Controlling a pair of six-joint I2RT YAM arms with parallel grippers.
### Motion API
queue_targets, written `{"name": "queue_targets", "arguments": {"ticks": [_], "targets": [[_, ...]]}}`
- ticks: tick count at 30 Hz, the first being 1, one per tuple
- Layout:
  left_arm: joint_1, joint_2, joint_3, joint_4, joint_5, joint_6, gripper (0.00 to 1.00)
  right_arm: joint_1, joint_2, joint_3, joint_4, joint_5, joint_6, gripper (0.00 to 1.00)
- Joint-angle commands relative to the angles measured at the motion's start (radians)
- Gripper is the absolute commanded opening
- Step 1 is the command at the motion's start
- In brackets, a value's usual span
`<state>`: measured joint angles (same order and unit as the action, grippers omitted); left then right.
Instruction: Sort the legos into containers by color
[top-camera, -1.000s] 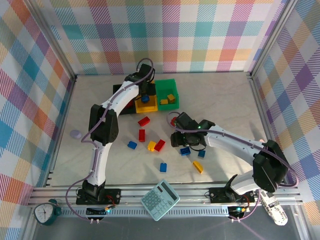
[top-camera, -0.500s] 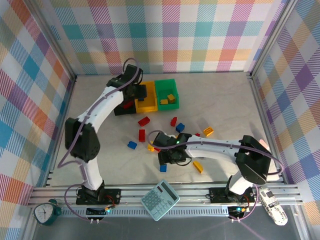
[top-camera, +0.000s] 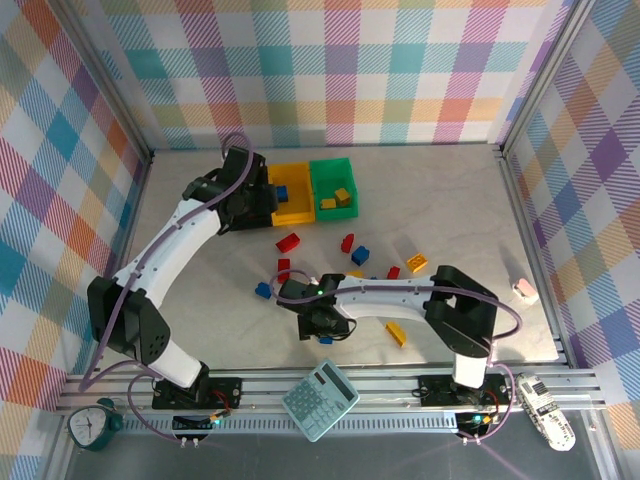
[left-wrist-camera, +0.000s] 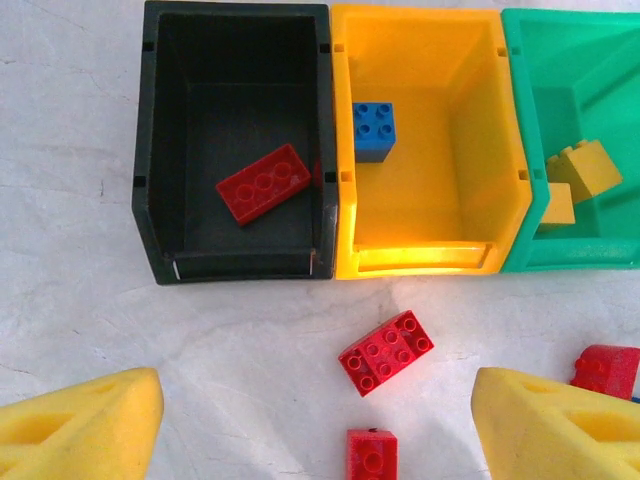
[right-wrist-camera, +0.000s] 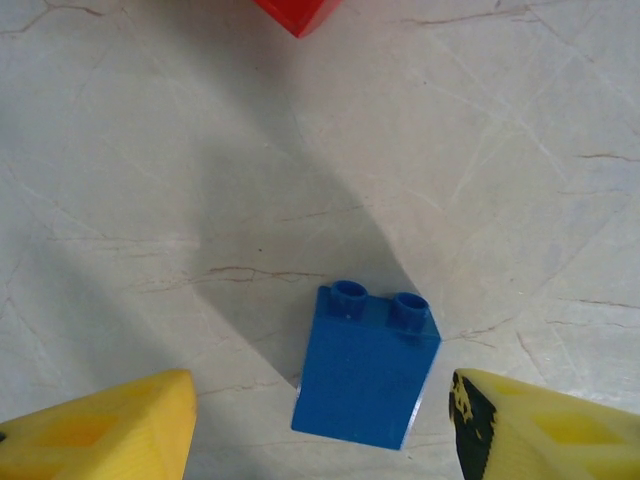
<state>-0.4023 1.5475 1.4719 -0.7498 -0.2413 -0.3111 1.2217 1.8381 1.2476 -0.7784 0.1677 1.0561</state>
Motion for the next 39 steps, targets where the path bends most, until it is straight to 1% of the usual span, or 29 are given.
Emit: {"name": "queue_targets", "arguments": {"ticks": [1, 4, 6, 12, 20, 30, 34, 39], "targets": [[0.006, -0.047, -0.025, -0.012, 0.004, 0.029, 0.81, 0.02, 0.036, 0.05, -0.089, -0.008, 0.062, 0.67], [0.006, -0.059, -0.041, 0.0, 0.026, 0.029, 0.81, 0.02, 0.055, 0.055, -0.112, -0.016, 0.082, 0.66], [0.005, -0.063, -0.049, 0.003, 0.03, 0.03, 0.81, 0.021, 0.059, 0.053, -0.123, -0.014, 0.097, 0.64], [0.005, -0.07, -0.062, 0.007, 0.032, 0.035, 0.81, 0.021, 0.061, 0.046, -0.129, -0.013, 0.109, 0.62], [0.005, -0.073, -0.063, 0.007, 0.044, 0.034, 0.81, 0.019, 0.063, 0.029, -0.105, -0.013, 0.098, 0.55], [0.005, -0.069, -0.058, 0.006, 0.051, 0.033, 0.81, 0.001, 0.049, -0.015, -0.066, -0.013, 0.085, 0.52], [0.005, -0.073, -0.06, 0.005, 0.054, 0.032, 0.81, -0.005, 0.043, -0.033, -0.044, -0.02, 0.079, 0.48], [0.005, -0.077, -0.059, -0.006, 0.051, 0.033, 0.81, -0.01, 0.031, -0.056, -0.012, -0.025, 0.063, 0.4]]}}
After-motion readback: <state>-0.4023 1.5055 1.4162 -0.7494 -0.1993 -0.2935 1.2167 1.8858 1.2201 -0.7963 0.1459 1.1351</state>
